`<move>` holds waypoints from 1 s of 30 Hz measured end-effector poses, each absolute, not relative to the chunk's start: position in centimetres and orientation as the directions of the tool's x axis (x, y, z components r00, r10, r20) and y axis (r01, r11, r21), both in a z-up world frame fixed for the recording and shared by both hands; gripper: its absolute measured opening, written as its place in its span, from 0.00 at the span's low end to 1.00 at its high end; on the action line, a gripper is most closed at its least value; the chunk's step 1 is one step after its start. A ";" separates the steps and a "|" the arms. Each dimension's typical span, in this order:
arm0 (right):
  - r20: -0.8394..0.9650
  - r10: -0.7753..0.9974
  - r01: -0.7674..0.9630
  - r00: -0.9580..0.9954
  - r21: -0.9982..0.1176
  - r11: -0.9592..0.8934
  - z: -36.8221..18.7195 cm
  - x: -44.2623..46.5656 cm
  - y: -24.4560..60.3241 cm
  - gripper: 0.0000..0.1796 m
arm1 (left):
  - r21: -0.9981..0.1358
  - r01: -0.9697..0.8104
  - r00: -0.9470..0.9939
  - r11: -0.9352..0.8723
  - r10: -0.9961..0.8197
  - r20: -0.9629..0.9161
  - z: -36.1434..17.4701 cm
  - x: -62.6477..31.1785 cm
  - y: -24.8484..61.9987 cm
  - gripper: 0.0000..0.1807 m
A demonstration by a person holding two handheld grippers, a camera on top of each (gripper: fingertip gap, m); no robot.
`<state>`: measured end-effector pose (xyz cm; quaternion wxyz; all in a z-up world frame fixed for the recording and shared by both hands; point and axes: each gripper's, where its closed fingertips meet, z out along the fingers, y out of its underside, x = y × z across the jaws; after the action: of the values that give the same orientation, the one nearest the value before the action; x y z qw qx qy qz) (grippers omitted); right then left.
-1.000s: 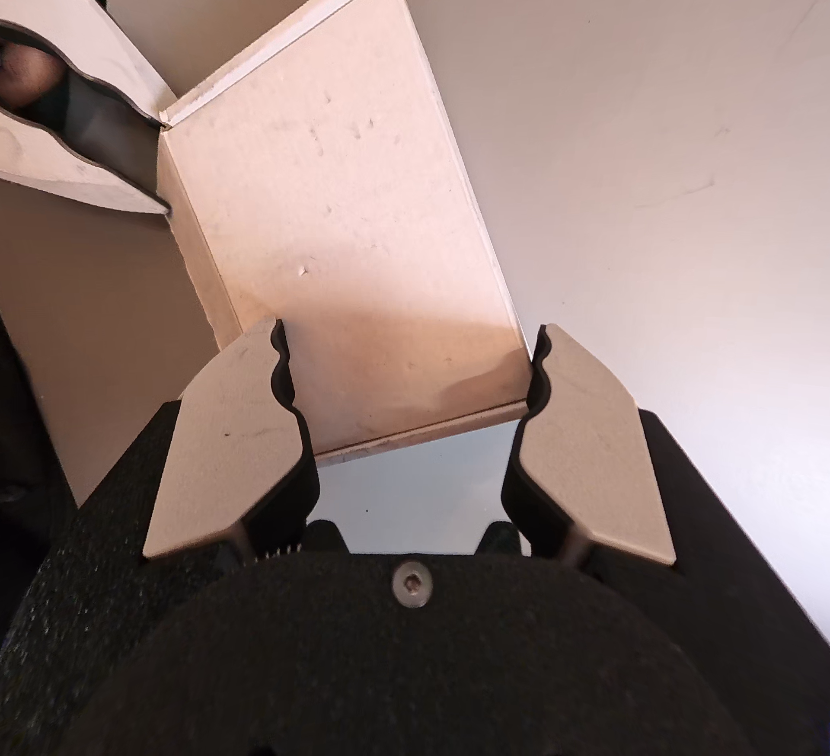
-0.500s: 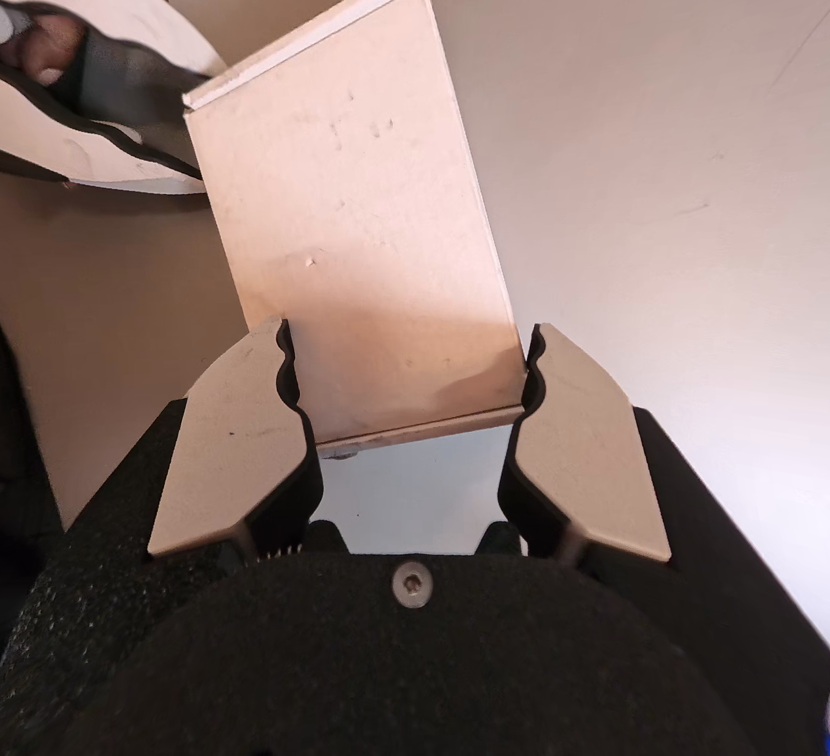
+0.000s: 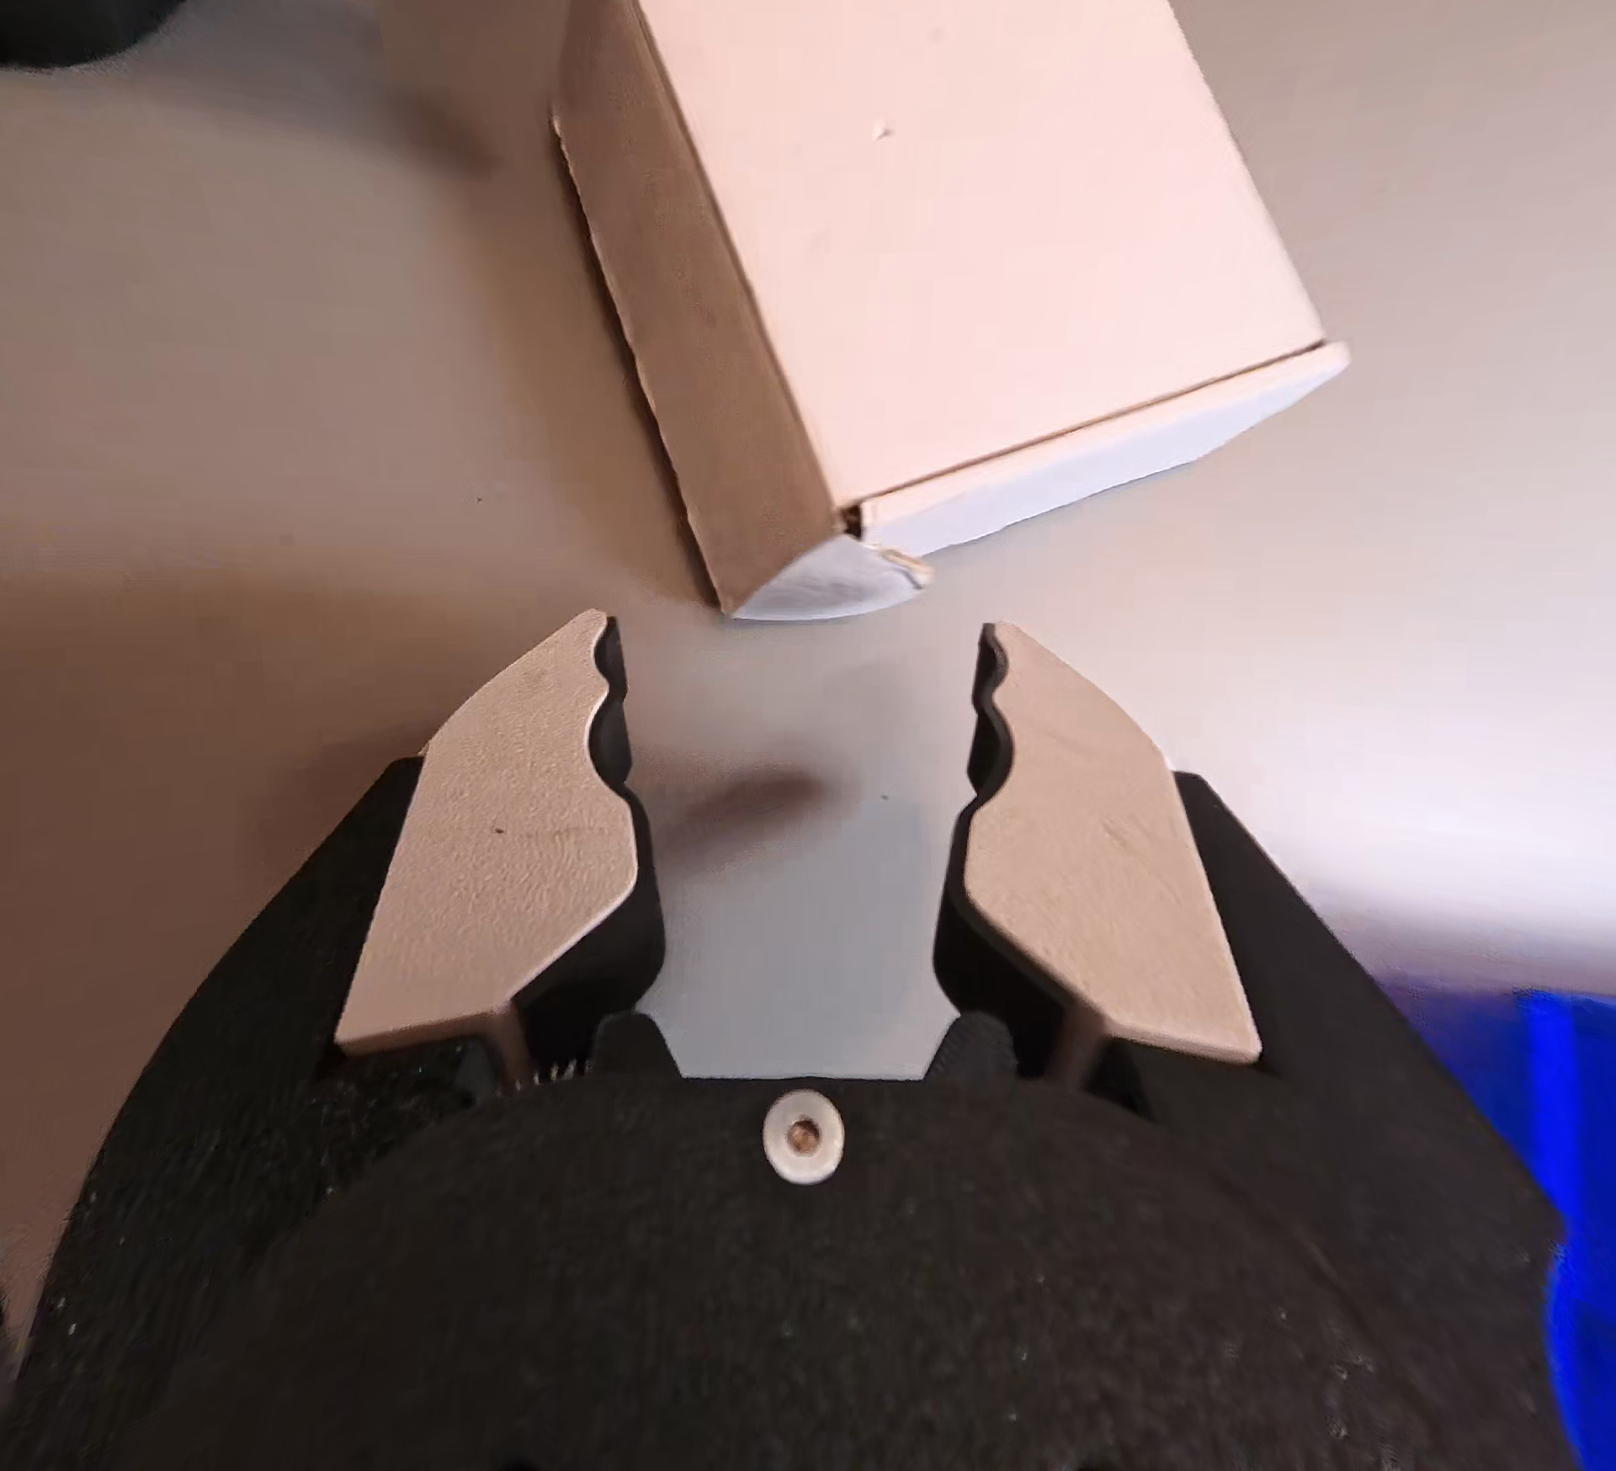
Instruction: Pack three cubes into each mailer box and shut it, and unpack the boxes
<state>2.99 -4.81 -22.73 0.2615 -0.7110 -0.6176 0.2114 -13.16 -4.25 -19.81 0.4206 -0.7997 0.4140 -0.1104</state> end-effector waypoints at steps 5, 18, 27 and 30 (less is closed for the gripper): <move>0.116 0.966 0.756 0.231 -0.647 -0.103 -24.6 1.5 -4.4 0.37 | -0.625 -0.751 0.419 -0.213 -0.885 -0.202 -21.6 -11.5 -2.4 0.58; -0.317 0.926 0.732 0.206 -0.579 -0.361 -23.9 0.7 -6.1 0.22 | -0.497 -0.850 0.351 -0.176 -0.892 -0.286 -23.5 -10.9 -3.1 0.65; -0.366 0.903 0.730 0.224 -0.552 -0.404 -23.6 1.4 -5.7 0.24 | -0.562 -0.795 0.420 -0.226 -0.875 -0.242 -22.5 -10.4 -3.7 0.57; -0.230 0.935 0.709 0.271 -0.609 -0.356 -23.3 1.7 -5.9 0.33 | -0.671 -0.708 0.450 -0.220 -0.873 -0.188 -19.8 -10.0 -3.7 0.52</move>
<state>1.65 -5.95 -23.34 0.1975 -0.7723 -0.5321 0.2852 -10.01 -3.68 -19.82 0.3582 -0.7724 0.5116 -0.1155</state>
